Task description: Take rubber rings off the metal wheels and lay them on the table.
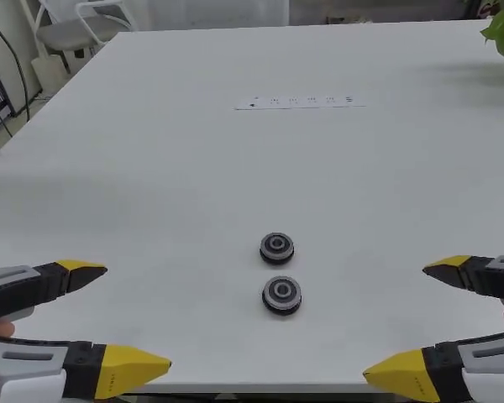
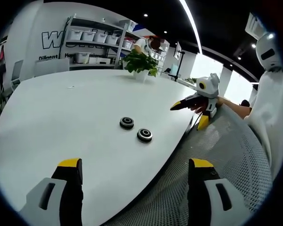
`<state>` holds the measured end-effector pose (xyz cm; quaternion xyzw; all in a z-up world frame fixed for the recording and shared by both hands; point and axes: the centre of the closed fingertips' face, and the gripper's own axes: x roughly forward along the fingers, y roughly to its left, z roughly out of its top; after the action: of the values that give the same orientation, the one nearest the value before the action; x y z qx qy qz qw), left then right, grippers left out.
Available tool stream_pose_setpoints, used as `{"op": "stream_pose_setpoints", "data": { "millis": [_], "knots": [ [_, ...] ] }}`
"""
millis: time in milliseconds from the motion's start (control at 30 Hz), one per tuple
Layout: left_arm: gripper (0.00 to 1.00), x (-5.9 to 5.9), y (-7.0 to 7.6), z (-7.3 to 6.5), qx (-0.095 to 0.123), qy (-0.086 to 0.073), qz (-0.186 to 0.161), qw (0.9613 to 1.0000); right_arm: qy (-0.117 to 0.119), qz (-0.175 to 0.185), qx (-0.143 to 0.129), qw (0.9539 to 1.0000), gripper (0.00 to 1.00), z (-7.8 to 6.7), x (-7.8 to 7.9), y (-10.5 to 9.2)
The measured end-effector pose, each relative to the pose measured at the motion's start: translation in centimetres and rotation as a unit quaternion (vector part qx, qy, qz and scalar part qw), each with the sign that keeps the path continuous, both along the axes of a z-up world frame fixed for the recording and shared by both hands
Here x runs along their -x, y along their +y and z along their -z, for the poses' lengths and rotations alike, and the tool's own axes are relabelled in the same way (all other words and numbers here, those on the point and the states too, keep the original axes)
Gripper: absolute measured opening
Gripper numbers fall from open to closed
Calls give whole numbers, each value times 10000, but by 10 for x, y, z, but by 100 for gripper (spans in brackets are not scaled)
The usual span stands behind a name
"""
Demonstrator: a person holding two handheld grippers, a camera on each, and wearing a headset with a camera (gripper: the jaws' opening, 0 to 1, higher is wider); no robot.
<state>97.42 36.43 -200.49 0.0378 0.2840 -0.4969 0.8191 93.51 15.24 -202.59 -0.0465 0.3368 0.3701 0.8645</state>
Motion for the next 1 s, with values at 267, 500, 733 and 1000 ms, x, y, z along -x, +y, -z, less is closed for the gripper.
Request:
{"op": "stream_pose_setpoints", "data": {
  "millis": [267, 500, 733, 1000],
  "knots": [
    [92, 1, -1, -1, 14, -1, 32, 10000, -29, -3, -99, 9999, 93, -3, -1, 2],
    [94, 8, -7, 1, -76, -22, 351, 9994, -51, 58, -406, 9991, 91, -10, -3, 4],
    [99, 9, -11, -6, -4, -124, 467, 9988, -55, 90, -523, 9986, 88, -15, -5, 5],
    [99, 8, -15, -14, -144, -291, 733, 9968, -130, -186, -279, 9994, 87, -24, -15, 5]
  ]
}}
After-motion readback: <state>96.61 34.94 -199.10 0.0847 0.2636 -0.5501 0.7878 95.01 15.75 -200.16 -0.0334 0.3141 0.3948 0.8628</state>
